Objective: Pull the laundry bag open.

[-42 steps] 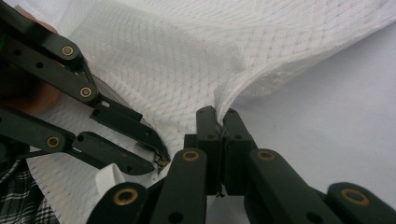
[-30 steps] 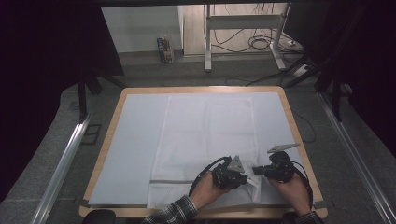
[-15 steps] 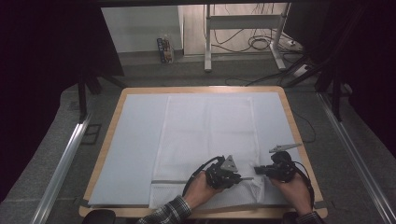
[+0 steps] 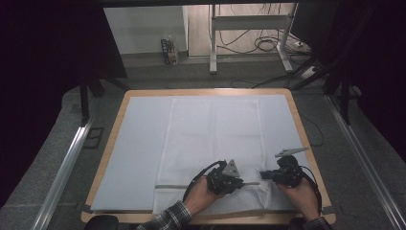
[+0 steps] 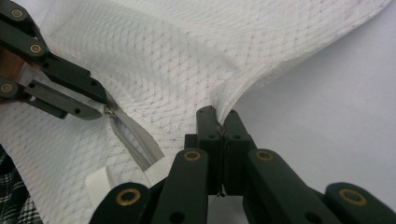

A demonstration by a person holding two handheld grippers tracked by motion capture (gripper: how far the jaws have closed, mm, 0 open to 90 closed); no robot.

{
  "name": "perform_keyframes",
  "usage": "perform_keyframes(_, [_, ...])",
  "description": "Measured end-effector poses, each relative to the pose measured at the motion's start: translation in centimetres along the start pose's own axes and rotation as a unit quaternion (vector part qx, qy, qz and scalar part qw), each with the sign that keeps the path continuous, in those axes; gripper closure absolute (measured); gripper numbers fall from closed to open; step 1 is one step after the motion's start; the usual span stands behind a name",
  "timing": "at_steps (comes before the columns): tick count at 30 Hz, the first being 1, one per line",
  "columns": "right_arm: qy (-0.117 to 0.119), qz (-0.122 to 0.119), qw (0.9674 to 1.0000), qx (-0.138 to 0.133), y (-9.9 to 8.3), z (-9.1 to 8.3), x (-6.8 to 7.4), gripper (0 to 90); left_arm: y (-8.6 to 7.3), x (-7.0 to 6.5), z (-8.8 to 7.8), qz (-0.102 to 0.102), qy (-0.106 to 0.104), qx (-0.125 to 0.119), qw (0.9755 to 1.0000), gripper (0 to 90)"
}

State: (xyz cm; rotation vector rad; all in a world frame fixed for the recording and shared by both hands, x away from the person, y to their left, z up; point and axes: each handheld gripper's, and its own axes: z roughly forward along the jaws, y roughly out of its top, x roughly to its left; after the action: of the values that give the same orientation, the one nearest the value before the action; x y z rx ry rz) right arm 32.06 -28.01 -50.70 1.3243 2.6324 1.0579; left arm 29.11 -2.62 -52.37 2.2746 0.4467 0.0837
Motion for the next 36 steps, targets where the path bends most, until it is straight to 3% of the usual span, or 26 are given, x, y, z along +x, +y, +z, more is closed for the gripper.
perform_keyframes(23, [0.003, -0.006, 1.0, 0.005, 0.0, 0.1, 0.0, 87.6, -1.7, 0.7, -1.6, -0.017, 0.004, 0.005, 0.9998, 84.0])
perform_keyframes(36, [0.003, -0.01, 0.9999, 0.008, 0.0, 0.1, 0.1, 87.5, -2.2, 0.8, -2.2, -0.016, 0.005, 0.007, 0.9998, 84.0])
